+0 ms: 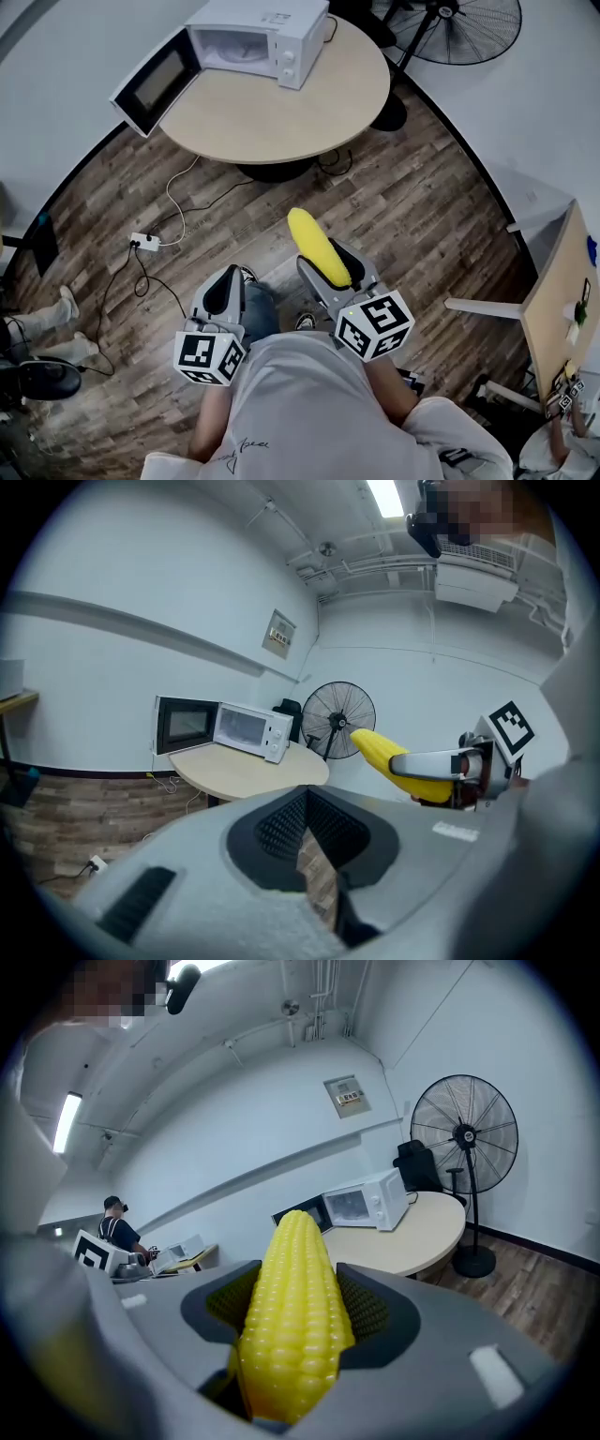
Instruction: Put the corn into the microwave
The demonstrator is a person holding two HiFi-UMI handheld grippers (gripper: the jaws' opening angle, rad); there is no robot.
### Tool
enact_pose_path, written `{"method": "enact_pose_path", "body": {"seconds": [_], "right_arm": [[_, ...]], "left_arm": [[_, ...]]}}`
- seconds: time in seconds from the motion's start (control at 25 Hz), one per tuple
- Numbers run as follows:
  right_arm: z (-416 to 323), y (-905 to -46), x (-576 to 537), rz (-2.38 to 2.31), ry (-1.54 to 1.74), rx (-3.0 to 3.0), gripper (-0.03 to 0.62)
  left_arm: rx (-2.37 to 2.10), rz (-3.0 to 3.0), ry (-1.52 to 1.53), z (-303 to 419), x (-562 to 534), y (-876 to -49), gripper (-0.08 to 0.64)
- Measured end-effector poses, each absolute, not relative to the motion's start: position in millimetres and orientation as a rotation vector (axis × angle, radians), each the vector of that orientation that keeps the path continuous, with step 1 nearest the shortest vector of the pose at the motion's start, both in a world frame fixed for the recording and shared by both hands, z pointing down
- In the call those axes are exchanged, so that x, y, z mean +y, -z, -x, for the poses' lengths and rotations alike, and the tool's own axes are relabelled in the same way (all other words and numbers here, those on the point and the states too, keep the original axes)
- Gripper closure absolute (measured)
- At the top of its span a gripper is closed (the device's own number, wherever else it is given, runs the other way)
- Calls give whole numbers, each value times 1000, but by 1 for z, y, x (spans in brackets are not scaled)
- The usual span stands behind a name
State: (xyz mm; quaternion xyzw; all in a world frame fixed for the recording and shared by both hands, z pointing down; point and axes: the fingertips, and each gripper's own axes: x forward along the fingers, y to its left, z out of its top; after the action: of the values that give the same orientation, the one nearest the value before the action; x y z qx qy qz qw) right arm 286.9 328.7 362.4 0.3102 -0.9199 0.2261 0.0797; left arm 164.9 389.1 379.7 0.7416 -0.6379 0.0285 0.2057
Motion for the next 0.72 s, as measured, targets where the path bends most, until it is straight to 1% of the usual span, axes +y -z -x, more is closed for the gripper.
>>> {"method": "enact_pose_path", "body": {"seconds": [0.36, 0.72], "right_arm": [[-215, -361, 275, -928, -691, -2737, 328], [-147, -352, 242, -910, -655, -2728, 328]], "left_arm": [[-1779, -2071, -88, -90, 336, -372, 566], [-1768, -2098, -63, -28, 307, -361, 568]]}}
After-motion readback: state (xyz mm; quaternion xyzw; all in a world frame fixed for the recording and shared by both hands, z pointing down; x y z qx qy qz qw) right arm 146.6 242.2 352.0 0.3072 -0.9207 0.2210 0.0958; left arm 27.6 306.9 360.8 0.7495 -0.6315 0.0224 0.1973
